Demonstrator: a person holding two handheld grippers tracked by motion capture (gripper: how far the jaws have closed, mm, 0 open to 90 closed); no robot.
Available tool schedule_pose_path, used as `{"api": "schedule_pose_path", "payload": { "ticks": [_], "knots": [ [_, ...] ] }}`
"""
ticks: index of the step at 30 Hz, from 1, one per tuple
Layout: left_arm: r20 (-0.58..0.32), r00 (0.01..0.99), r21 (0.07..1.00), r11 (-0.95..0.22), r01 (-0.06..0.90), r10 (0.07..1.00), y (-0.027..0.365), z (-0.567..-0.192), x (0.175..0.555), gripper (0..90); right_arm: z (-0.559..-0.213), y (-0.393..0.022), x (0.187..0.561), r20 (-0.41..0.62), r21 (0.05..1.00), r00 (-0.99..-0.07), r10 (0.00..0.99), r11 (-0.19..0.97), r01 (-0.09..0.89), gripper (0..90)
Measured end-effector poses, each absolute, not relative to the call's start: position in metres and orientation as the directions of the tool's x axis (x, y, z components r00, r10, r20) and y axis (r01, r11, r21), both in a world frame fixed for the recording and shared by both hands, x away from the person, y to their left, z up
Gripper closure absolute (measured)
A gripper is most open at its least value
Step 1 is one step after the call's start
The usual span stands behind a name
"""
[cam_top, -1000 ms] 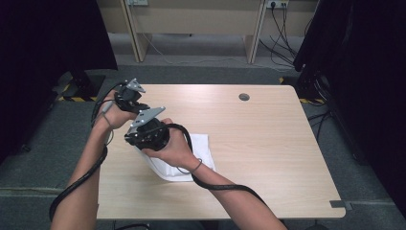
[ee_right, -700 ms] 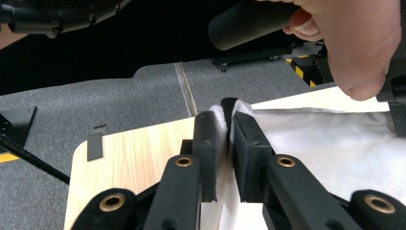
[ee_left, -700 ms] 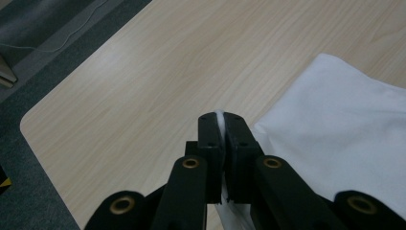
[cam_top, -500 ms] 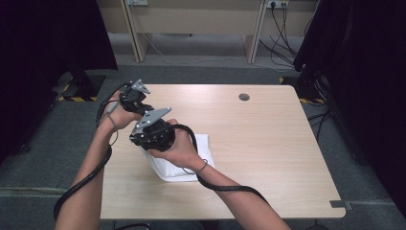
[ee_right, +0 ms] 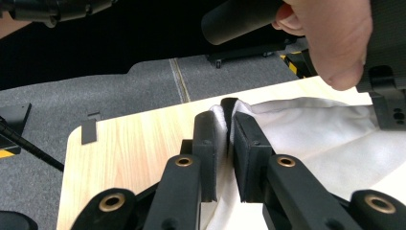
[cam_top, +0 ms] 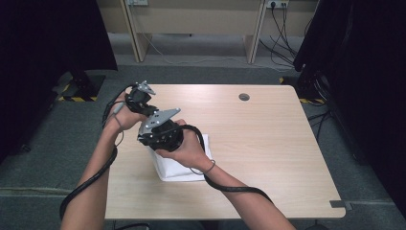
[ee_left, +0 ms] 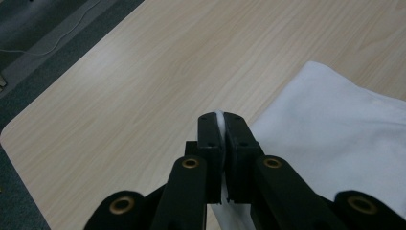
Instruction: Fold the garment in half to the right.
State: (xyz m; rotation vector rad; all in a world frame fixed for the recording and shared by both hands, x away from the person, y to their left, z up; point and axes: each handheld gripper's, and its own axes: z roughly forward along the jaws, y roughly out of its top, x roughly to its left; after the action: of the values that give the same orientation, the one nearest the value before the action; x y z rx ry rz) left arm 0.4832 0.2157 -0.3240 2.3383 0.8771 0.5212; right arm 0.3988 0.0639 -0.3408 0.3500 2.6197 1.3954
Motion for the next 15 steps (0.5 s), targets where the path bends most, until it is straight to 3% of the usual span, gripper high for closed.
{"api": "schedule_pose_path", "payload": {
  "ticks": [15],
  "knots": [
    [0.15, 0.727, 0.646, -0.623, 0.441, 0.67, 0.198, -0.327, 0.484, 85.8, -0.344, 0.044, 0.4, -0.03, 0.832, -0.955, 0.295, 0.537, 0.14, 81.0]
  ]
}}
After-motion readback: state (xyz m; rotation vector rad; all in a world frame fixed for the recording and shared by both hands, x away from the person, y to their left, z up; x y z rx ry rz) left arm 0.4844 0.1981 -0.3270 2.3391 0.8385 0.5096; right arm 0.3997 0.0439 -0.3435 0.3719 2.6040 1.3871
